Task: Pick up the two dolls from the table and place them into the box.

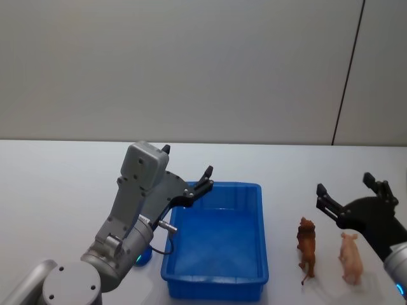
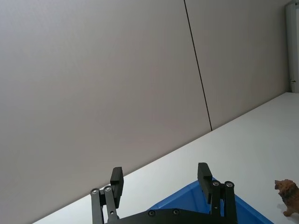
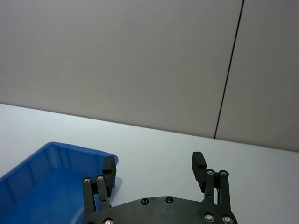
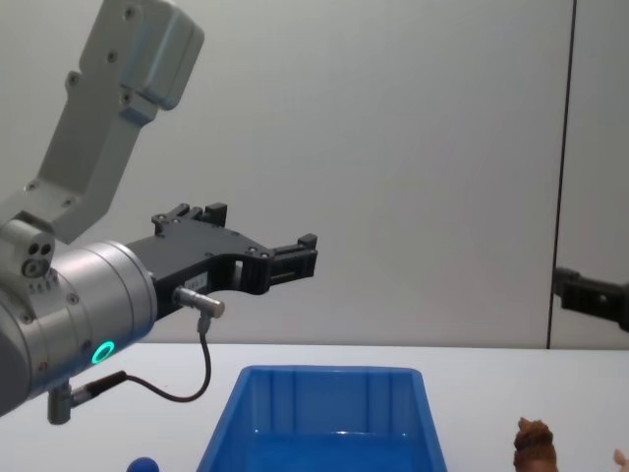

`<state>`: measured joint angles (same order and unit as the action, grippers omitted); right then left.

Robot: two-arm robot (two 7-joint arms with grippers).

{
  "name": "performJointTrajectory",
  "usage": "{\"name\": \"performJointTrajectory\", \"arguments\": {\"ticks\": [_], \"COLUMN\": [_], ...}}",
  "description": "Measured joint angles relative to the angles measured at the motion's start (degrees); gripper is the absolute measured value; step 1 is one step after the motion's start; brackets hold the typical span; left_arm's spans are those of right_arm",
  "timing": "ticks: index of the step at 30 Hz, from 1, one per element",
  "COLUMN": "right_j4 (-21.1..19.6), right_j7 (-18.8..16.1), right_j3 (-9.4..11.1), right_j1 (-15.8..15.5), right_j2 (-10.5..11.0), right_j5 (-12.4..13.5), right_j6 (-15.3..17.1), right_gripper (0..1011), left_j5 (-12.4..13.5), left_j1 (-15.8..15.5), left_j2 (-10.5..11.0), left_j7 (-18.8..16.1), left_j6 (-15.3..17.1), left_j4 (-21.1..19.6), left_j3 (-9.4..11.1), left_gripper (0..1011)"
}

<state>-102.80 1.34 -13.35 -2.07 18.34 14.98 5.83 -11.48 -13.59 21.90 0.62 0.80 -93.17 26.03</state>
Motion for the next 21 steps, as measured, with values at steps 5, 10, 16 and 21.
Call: {"name": "performJointTrajectory", "arguments": {"ticks": [5,10,16,21], "right_j4": [-0.35,-0.4,0.07,1.3], "right_j7": [3.22,5.63,8.37,9.9], "right_j3": [-0.01,0.11,0.38,0.58], "right_j1": [-0.72,-1.29,-2.0,-2.35], "right_j2": [-0.31,-0.48,-0.71,-1.02], "right_j5": [-0.84,-1.48,-1.94,-2.04], "right_j6": [2.71,4.8,7.51,9.24], "right_gripper": [1001,1001,1001,1001], "left_j5": [0.0,0.0,0.0,0.0], "left_j1": [0.0,0.0,0.0,0.0], "left_j2": [0.0,0.0,0.0,0.0], "left_j7": [0.0,0.0,0.0,0.0], "left_j6": [0.0,0.0,0.0,0.0], "left_j4": [0.0,0.0,0.0,0.0], "left_j3": [0.0,0.0,0.0,0.0], "left_gripper": [1001,1001,1001,1001]}}
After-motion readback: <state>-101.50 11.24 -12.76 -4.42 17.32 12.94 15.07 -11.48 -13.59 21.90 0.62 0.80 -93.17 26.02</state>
